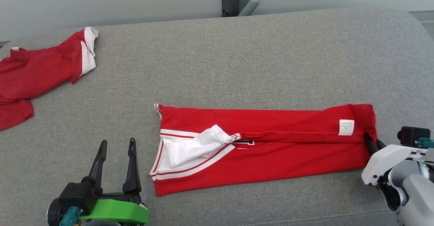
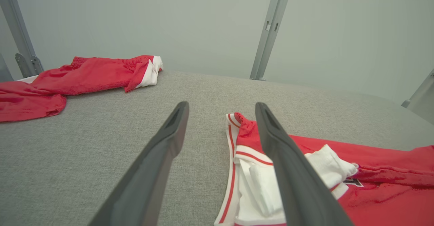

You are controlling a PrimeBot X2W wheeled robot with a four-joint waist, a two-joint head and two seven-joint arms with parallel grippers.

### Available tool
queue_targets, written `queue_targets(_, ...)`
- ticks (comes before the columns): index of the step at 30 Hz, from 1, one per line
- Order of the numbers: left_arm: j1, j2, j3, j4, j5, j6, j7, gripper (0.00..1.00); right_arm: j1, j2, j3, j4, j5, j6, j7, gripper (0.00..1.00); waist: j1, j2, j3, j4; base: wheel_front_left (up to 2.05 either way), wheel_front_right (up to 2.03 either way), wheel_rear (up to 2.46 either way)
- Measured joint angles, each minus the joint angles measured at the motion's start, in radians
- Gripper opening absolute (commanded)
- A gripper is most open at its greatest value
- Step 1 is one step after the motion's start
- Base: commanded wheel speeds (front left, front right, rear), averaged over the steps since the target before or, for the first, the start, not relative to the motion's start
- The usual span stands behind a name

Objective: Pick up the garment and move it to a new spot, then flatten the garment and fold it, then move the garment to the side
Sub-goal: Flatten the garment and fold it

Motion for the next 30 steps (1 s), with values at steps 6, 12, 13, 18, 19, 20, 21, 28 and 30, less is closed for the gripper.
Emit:
queue_targets(6,0.000,-0.004,0.005,0.002,0.004,-0.005,0.000,1.00,-0.009,-0.080,-0.040,-0.010,0.016,0.000,0.011,0.00,0.0000,0.0000,-0.003,-0.019,0.00,0.00,0.00)
queue_targets(12,0.000,-0.011,0.006,0.010,0.014,-0.008,0.000,1.00,-0.010,-0.086,-0.050,-0.059,0.051,0.000,0.032,0.00,0.0000,0.0000,0.000,-0.033,0.00,0.00,0.00)
queue_targets(13,0.000,-0.012,0.006,0.011,0.014,-0.009,0.000,1.00,-0.009,-0.082,-0.050,-0.073,0.059,0.000,0.036,0.00,0.0000,0.0000,0.000,-0.035,0.00,0.00,0.00)
queue_targets(18,0.000,-0.014,0.007,0.017,0.021,-0.013,0.000,1.00,0.012,-0.057,-0.029,-0.179,0.116,0.000,0.070,0.00,0.0000,0.0000,-0.002,-0.041,0.00,0.00,0.00)
queue_targets(19,0.000,-0.015,0.006,0.017,0.021,-0.013,0.000,1.00,0.022,-0.048,-0.026,-0.211,0.142,-0.001,0.082,0.00,0.0000,0.0000,-0.003,-0.041,0.00,0.00,0.00)
queue_targets(20,0.000,-0.015,0.006,0.018,0.021,-0.014,0.000,1.00,0.032,-0.033,-0.026,-0.246,0.183,-0.001,0.096,0.00,0.0000,0.0000,-0.004,-0.041,0.00,0.00,0.00)
queue_targets(21,0.000,-0.016,0.007,0.018,0.021,-0.016,0.000,1.00,0.042,-0.024,-0.019,-0.285,0.211,-0.001,0.111,0.00,0.0000,0.0000,-0.004,-0.041,0.00,0.00,0.00)
queue_targets(28,-0.001,-0.017,0.006,0.025,0.022,-0.018,0.000,1.00,0.106,-0.014,0.035,-0.511,0.279,-0.001,0.179,0.00,0.0000,0.0000,-0.005,-0.038,0.00,0.00,0.00)
queue_targets(30,-0.002,-0.017,0.004,0.026,0.024,-0.021,0.000,1.00,0.116,-0.004,0.055,-0.561,0.285,-0.001,0.198,0.00,0.0000,0.0000,-0.005,-0.034,0.00,0.00,0.00)
